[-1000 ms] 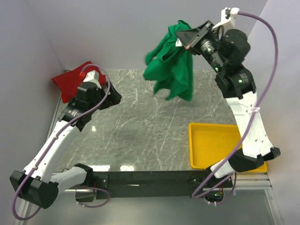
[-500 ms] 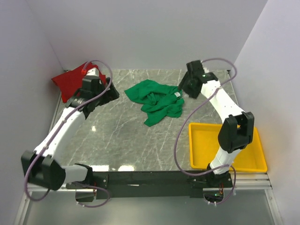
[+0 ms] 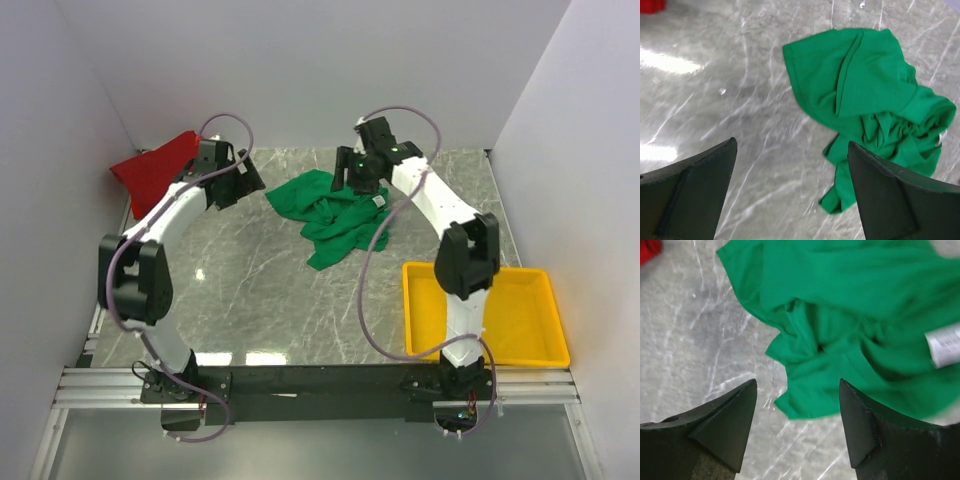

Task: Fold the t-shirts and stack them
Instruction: Flatten the tshirt out

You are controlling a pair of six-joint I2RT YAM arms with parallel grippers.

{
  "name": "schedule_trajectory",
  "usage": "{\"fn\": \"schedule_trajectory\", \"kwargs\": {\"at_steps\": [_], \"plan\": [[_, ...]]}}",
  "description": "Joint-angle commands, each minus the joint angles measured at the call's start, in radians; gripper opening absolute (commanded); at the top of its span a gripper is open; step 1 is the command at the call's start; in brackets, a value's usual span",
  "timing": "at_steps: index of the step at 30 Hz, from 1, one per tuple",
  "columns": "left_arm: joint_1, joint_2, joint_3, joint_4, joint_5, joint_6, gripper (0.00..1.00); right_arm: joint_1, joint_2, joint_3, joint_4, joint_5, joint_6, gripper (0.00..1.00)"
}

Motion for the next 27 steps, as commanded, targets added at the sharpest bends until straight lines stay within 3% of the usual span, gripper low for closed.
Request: {"fn": "schedule_trajectory", "kwargs": {"at_steps": [1,10,14,20,27], "plan": [[-0.003,0.094,0.124,0.034,0.062,-0.017,0.96,0.015,0.081,0.071,-0.053,-0.063,-0.099,0.73],[-0.008,0.219,0.212,-0.043,0.025,-0.039,0.91,0.015,0.170,-0.033,-0.168,0.065,-0.122,0.73],[-0.020,0.255,0.237,-0.054,-0.016,-0.022,0.89,-0.021,0.239,0.006,-0.258,0.176,-0.103,0.73],[-0.058,0.378,0.353,-0.081,-0.070,-0.019,0.81,-0.170,0.278,0.036,-0.291,0.141,-0.071,0.73],[-0.071,0.511,0.490,-0.133,-0.101,-0.025,0.68,-0.216,0.279,0.036,-0.294,0.112,-0.057,0.73]]}}
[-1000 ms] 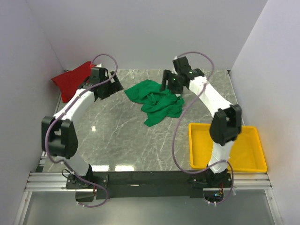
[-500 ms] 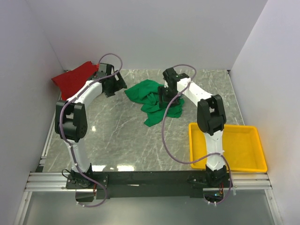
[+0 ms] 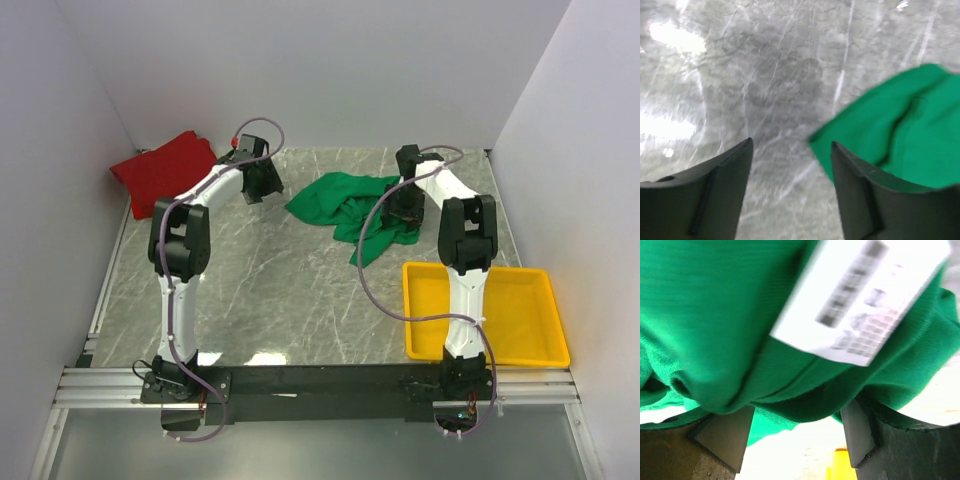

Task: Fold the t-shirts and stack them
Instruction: Flatten the tshirt out

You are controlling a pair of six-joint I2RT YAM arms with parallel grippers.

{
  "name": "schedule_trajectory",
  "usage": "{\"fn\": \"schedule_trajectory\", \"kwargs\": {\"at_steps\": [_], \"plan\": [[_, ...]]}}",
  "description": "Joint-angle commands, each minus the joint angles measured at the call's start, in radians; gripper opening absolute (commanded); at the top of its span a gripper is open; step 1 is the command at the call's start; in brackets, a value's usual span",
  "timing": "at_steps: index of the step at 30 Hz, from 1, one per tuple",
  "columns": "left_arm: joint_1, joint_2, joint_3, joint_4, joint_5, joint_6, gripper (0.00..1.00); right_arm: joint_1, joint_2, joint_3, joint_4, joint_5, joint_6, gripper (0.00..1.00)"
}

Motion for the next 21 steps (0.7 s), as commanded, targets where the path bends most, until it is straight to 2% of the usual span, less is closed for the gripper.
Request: {"fn": "schedule_trajectory", "kwargs": {"at_steps": [1,4,10,21], "plan": [[-0.002,0.051,0.096,-0.054,-0.033,0.016,0.63,0.016,-0.004,0.025,-0.015,0.004,0.020,0.73],[-0.015,0.039,0.072,-0.034,-0.031,0.031,0.60,0.016,-0.004,0.013,0.000,-0.014,0.033,0.73],[-0.057,0.025,-0.013,0.049,0.039,0.017,0.60,0.018,-0.010,-0.010,0.006,-0.004,0.018,0.73],[-0.065,0.116,0.092,0.031,0.067,0.014,0.56,0.016,-0.053,-0.090,0.040,-0.019,0.026,0.72]]}}
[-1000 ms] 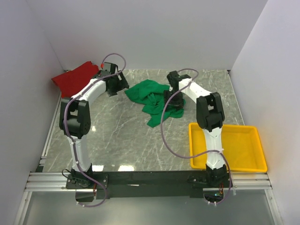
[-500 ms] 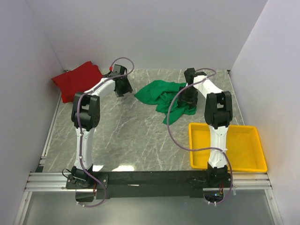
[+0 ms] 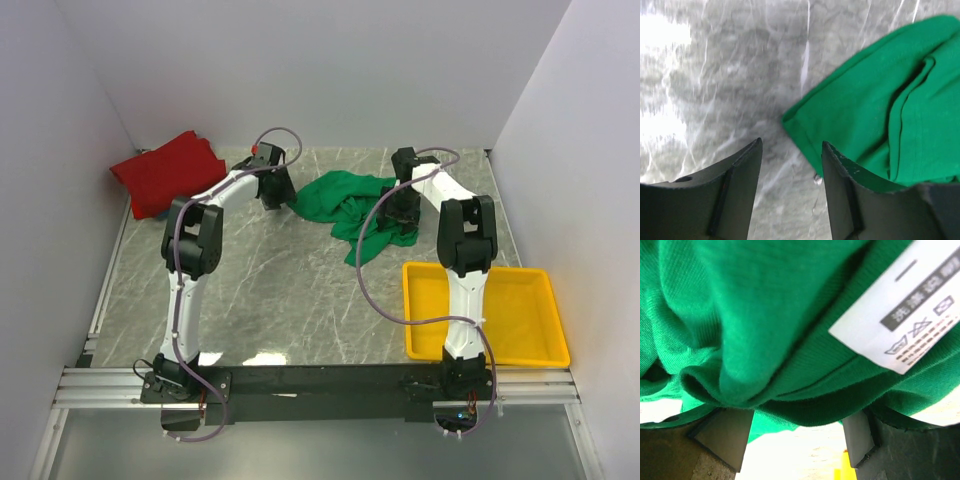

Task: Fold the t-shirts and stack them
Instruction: Flatten the tshirt out

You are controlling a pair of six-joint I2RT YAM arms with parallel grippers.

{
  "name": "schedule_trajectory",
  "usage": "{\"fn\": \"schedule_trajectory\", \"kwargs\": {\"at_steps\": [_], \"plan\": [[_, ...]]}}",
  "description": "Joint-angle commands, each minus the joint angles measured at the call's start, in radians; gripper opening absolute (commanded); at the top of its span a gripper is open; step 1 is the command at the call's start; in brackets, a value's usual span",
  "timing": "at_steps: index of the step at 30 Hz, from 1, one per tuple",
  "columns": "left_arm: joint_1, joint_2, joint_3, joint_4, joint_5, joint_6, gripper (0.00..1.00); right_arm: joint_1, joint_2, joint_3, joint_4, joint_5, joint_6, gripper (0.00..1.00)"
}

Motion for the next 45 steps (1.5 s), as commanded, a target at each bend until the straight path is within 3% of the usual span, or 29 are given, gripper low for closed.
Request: {"fn": "schedule_trajectory", "kwargs": {"at_steps": [1,14,19,25,30,32,36,41,45], "plan": [[0.005,0.028,0.063,0.003,-0.015,0.004,0.56,0.003,-0.034,-0.041,0.004,-0.009,0.006,0.72],[0.008,0.088,0.108,0.014,0.005,0.002,0.46,0.005,-0.045,-0.053,0.017,-0.019,0.001,0.72],[0.008,0.108,0.116,0.025,0.038,-0.010,0.35,0.005,-0.039,-0.052,0.017,-0.026,0.000,0.72],[0.008,0.119,0.108,0.060,0.078,-0.025,0.33,0.003,-0.042,-0.055,0.021,-0.033,-0.006,0.72],[0.007,0.134,0.114,0.065,0.106,-0.034,0.00,0.003,-0.043,-0.056,0.024,-0.036,-0.005,0.68],[0.010,0.125,0.107,0.068,0.106,-0.033,0.00,0.003,-0.046,-0.049,0.023,-0.033,-0.005,0.65],[0.045,-0.009,0.028,0.100,0.055,-0.074,0.00,0.003,-0.062,-0.023,0.018,-0.009,0.001,0.64],[0.131,-0.260,-0.217,0.223,0.035,-0.126,0.00,-0.006,-0.074,0.036,-0.019,0.049,0.012,0.64],[0.137,-0.399,-0.327,0.233,0.111,-0.120,0.00,-0.008,-0.092,0.099,-0.052,0.089,0.000,0.65]]}}
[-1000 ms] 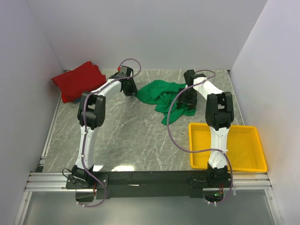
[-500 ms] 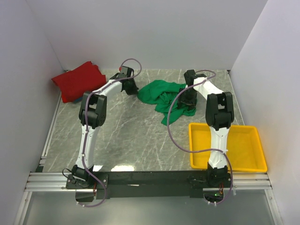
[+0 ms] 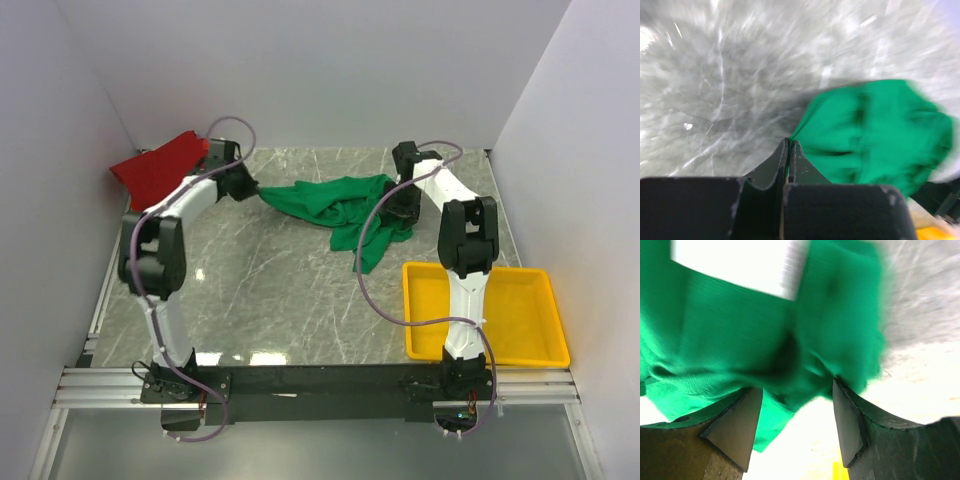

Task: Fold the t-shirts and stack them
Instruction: Flatten the tshirt out

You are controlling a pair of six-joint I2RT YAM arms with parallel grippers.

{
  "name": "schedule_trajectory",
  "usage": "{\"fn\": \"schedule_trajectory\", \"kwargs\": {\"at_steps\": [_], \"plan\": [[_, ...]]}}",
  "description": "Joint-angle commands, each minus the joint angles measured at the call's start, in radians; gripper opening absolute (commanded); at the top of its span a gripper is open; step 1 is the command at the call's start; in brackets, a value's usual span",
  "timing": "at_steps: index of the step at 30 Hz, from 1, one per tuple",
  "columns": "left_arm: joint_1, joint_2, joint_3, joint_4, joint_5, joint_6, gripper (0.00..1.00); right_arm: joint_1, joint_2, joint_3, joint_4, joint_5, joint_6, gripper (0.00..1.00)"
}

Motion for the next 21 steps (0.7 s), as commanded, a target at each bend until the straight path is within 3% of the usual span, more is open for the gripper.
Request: {"fn": "schedule_trajectory", "kwargs": {"at_steps": [1,4,8,16,21], "plan": [[-0.008,-0.154,-0.088,0.084,0.052,-0.018,0.00,-0.007,-0.082,0.096,-0.047,0.059,-0.008,0.65],[-0.026,-0.187,-0.173,0.077,0.086,0.004,0.00,-0.001,-0.122,0.149,-0.038,0.065,-0.026,0.66],[-0.067,-0.191,-0.218,0.058,0.097,0.073,0.00,0.051,-0.144,0.236,0.003,-0.064,-0.058,0.68],[-0.100,-0.187,-0.285,0.042,0.176,0.157,0.00,0.185,0.025,0.471,0.055,-0.283,-0.078,0.69],[-0.106,-0.234,-0.357,0.036,0.228,0.209,0.00,0.214,0.083,0.440,0.100,-0.405,-0.057,0.68]]}}
